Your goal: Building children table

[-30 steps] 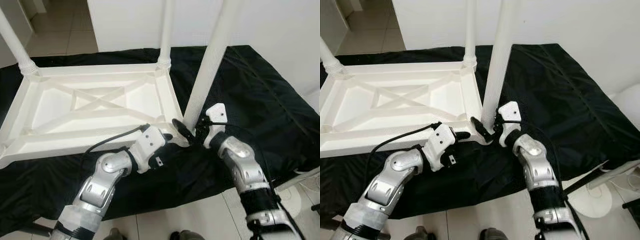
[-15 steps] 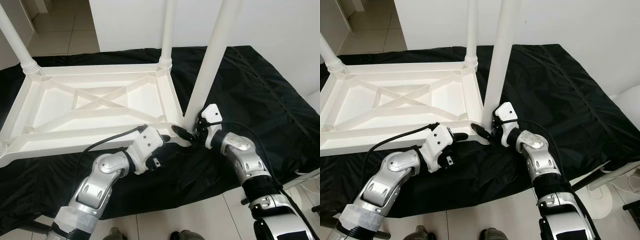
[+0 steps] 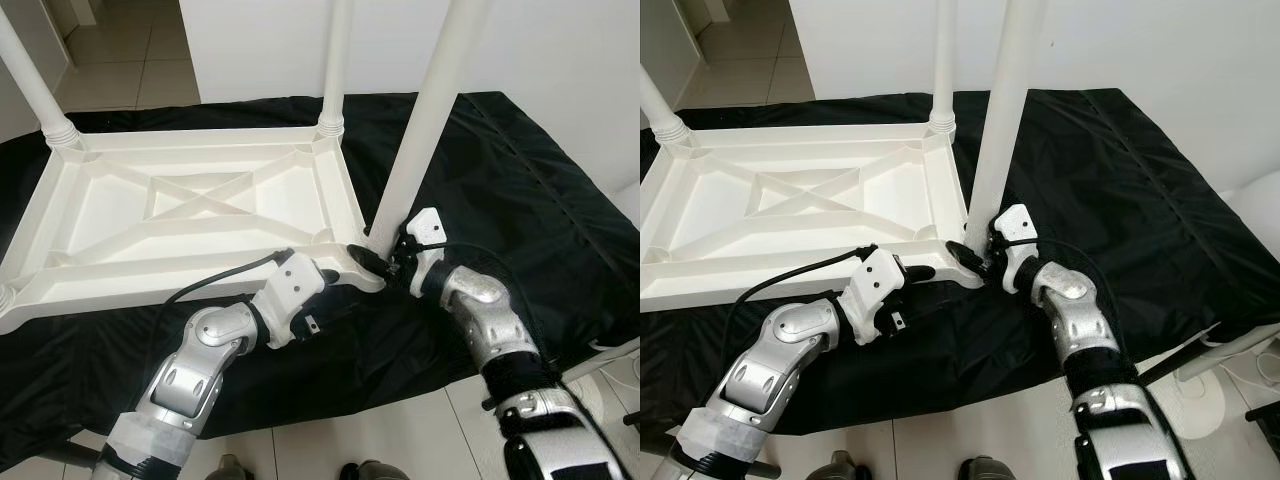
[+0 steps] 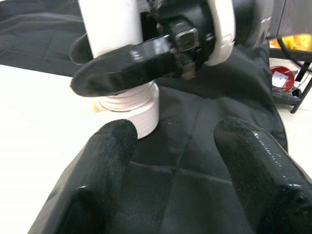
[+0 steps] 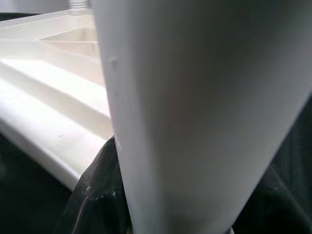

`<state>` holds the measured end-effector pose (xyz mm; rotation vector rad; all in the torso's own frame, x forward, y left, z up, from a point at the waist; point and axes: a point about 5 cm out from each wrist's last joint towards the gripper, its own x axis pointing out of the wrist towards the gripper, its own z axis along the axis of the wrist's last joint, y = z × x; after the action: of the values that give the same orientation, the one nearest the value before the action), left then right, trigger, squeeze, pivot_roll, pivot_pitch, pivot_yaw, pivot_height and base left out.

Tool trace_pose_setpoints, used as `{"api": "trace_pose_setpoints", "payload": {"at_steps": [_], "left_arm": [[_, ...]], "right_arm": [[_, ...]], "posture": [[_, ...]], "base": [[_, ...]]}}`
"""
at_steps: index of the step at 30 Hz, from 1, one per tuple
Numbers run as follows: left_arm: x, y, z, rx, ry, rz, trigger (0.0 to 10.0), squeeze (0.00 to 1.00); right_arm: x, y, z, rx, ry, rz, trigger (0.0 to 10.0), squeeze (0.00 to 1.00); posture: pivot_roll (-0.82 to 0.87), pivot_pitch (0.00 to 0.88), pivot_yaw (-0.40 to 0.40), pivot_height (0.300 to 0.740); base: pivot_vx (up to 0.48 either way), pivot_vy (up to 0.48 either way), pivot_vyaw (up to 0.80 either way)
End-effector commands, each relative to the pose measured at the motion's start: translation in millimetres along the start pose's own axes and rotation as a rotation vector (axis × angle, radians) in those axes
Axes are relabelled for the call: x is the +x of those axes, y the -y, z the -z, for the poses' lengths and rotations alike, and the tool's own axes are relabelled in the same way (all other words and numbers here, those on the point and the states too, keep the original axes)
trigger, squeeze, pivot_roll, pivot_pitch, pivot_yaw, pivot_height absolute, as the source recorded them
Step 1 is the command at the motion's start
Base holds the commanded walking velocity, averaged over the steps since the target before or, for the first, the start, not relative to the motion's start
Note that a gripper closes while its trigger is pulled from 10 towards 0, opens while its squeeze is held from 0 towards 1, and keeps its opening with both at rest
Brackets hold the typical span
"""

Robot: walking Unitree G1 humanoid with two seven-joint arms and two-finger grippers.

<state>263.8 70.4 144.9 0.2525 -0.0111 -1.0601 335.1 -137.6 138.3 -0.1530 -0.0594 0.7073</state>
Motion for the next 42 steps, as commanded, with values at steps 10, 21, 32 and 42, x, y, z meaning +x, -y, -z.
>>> {"api": "trace_pose_setpoints", "payload": {"at_steps": [10, 21, 32, 42], "left_arm": [[0.8, 4.7, -1.1, 0.005, -0.008, 0.018, 10.0, 0.00], [2.0, 5.9, -2.8, 0.001, -0.001, 0.015, 10.0, 0.00], [3.9, 3.1, -3.9, 0.013, -0.001, 0.013, 10.0, 0.00], [4.0, 4.7, -3.2, 0.012, 0.001, 0.009, 10.0, 0.00]], "right_arm": [[-4.5, 1.2, 8.2, 0.053, -0.044, 0.396, 10.0, 0.00], [7.2, -24.8, 4.0, 0.162, -0.031, 0.706, 10.0, 0.00], [11.4, -32.8, -2.3, 0.149, 0.010, 0.642, 10.0, 1.00], [-5.5, -37.1, -13.3, 0.109, 0.086, 0.639, 10.0, 1.00]], "posture": [[-0.04, 0.077, -0.006, 0.740], [-0.03, 0.075, -0.008, 0.740], [-0.03, 0.063, -0.007, 0.740], [-0.03, 0.054, -0.016, 0.740]], "base": [[0.000, 0.000, 0.00], [0.000, 0.000, 0.00], [0.000, 0.000, 0.00], [0.000, 0.000, 0.00]]}}
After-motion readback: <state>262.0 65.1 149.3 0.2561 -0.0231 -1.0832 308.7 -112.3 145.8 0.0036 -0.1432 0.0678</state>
